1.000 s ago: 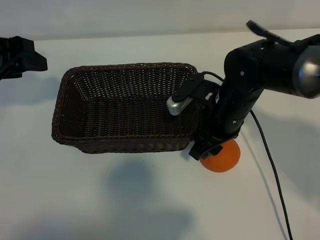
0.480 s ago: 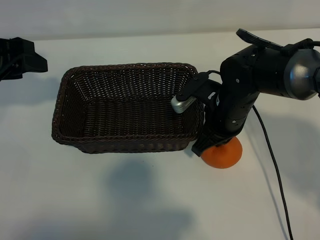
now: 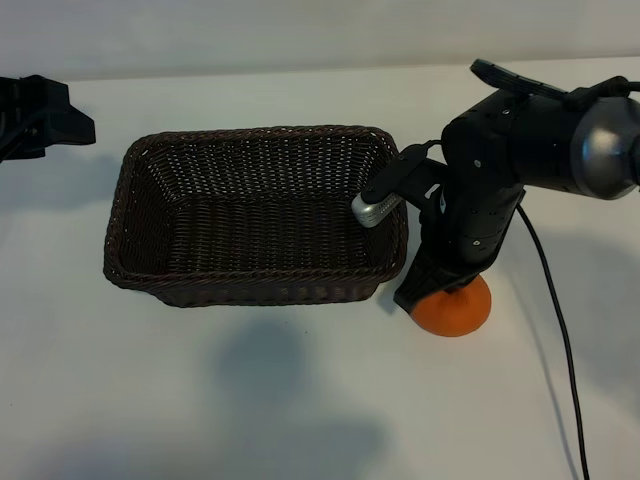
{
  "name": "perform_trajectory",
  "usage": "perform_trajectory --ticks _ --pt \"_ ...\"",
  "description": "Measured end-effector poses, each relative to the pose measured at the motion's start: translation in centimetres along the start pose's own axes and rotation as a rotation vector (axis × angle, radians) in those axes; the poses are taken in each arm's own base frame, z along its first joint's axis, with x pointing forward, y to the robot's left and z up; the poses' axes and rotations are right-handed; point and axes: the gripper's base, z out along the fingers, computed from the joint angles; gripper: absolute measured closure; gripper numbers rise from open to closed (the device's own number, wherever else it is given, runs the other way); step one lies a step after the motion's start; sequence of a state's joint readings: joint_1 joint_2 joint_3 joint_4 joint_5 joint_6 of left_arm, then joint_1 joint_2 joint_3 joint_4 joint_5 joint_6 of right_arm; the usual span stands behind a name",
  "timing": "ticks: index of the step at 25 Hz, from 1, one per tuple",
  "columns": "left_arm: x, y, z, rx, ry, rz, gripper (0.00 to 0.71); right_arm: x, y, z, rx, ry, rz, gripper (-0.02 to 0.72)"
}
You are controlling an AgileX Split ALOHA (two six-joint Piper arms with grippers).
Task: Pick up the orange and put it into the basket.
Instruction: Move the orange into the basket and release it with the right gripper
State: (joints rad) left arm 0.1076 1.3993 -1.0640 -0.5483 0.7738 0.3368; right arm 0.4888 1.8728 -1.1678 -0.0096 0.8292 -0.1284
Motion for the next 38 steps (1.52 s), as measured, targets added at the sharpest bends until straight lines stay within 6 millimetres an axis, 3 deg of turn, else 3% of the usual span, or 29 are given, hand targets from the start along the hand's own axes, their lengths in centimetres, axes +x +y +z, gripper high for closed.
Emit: perform_trajectory --ticks 3,18,26,31,38 --pt "0.0 0.0 0.0 0.000 0.001 -0.002 0.118 0.1 0.0 -1.3 0.005 -0.027 0.005 0.659" --pt "0.0 0.0 0.0 0.002 0.005 -0.001 0.118 2.2 -0.8 -11.2 0.140 -0.255 0.032 0.659" --pt "0.1 0.0 0.0 0.003 0.008 -0.001 0.118 0.0 -0.5 -15.8 0.092 -0.440 0.052 0.659" --pt "0.1 0.0 0.0 0.003 0.009 -0.001 0.118 -2.1 0.4 -16.3 -0.017 -0.517 -0.007 0.659" --pt "0.1 0.0 0.0 0.004 0.012 0.000 0.118 -5.7 1.3 -13.6 -0.152 -0.567 -0.085 0.659"
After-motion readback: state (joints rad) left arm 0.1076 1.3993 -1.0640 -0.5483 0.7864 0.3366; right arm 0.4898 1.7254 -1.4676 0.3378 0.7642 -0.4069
